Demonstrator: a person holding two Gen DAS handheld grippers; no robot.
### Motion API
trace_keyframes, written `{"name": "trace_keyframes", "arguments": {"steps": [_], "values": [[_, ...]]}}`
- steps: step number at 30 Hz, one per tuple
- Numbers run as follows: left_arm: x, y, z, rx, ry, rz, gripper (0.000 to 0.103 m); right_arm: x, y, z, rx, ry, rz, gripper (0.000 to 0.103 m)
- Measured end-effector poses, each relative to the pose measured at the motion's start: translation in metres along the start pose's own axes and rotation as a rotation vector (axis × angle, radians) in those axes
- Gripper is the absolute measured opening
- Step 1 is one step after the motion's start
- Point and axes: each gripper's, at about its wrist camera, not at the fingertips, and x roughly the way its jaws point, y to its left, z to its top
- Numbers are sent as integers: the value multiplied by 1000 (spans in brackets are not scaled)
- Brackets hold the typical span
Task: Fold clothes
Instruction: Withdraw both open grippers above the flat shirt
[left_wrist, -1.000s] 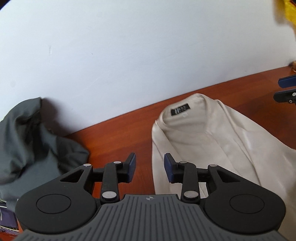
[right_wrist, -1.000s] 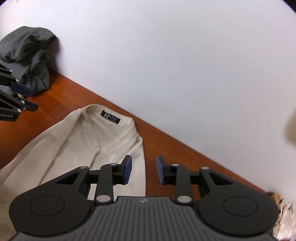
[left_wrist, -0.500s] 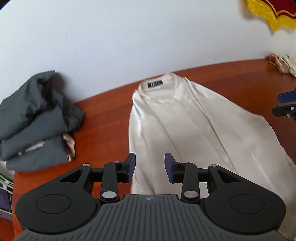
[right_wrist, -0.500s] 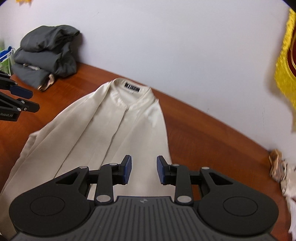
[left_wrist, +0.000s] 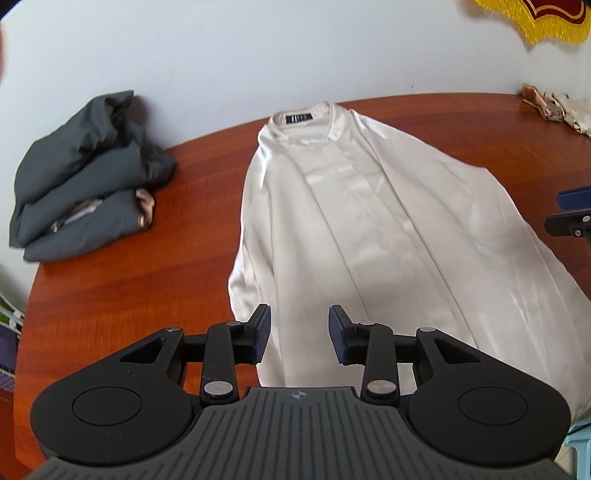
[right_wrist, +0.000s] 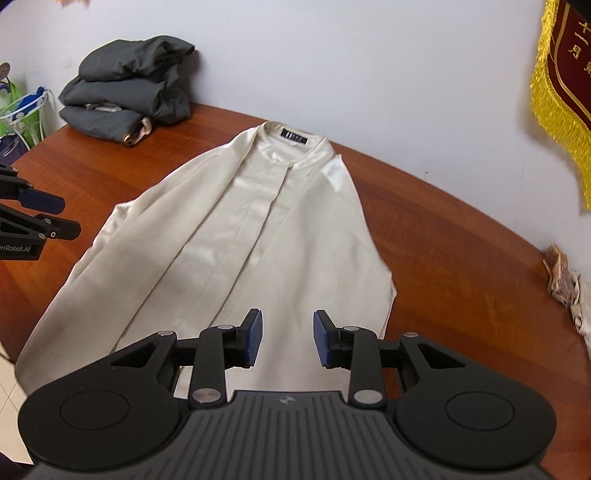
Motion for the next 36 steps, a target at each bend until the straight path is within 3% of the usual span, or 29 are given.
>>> {"name": "trace_keyframes", "arguments": {"steps": [12, 27, 36], "values": [[-24, -19, -52, -33, 26, 12, 38, -25, 21, -68, 20, 22, 33, 40], [-25, -53, -116, -63, 89, 7, 38, -20, 54, -151, 52, 99, 106, 40], [-34, -53, -138, -86, 88, 12, 39, -18, 76, -179, 48, 104, 134, 40]]}}
